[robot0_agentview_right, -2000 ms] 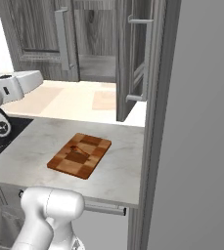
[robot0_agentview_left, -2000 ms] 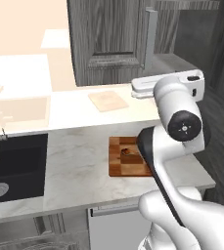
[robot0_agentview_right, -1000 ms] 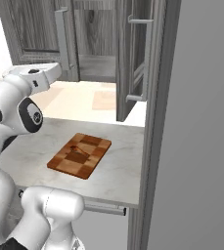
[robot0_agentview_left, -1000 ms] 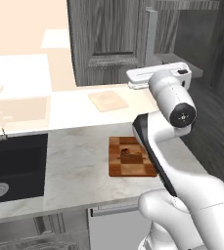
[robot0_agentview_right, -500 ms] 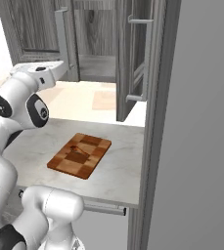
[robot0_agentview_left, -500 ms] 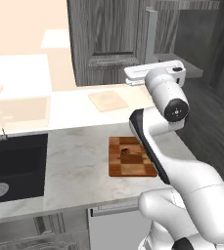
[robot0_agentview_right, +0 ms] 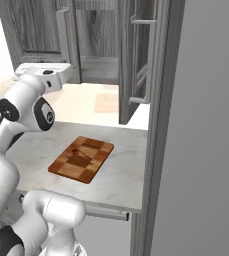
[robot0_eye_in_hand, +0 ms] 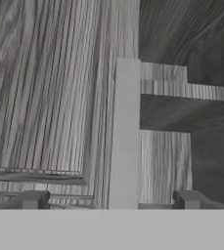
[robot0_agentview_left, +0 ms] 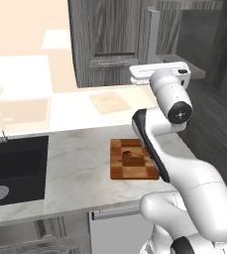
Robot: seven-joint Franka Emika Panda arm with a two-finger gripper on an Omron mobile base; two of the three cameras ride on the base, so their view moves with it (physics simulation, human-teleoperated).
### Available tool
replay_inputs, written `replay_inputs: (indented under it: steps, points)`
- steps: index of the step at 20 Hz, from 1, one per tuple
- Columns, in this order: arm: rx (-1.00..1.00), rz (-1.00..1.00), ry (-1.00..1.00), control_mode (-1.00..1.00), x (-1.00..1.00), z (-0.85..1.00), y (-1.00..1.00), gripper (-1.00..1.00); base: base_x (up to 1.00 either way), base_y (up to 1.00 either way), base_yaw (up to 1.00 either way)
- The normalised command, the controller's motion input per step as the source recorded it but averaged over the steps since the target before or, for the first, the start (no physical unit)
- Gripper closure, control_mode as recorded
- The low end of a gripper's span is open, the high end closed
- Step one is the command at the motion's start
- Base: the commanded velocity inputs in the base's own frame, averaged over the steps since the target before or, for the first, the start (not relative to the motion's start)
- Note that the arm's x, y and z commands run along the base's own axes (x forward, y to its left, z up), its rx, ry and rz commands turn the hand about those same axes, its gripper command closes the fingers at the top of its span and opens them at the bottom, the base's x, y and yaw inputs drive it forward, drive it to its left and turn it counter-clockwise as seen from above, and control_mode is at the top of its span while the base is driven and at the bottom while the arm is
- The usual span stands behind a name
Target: Open the cabinet, retrieve the rolling pin, and place it next to the meat on the cutting board to prepare for tenderizing.
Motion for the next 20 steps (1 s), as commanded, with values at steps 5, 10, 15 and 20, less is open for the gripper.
replay_inputs:
  steps: [5,10,15,20]
  points:
    - [0.05,0.0,-0.04,-1.0,0.17,0.0,-0.09,-1.0,0.0,0.0,0.0]
    - [0.05,0.0,-0.02,-1.0,0.33,0.0,-0.07,-1.0,0.0,0.0,0.0]
    - [0.03,0.0,0.0,-1.0,0.42,0.0,-0.01,-1.0,0.0,0.0,0.0]
    - [0.02,0.0,0.0,-1.0,0.35,-0.03,0.0,-1.0,0.0,0.0,0.0]
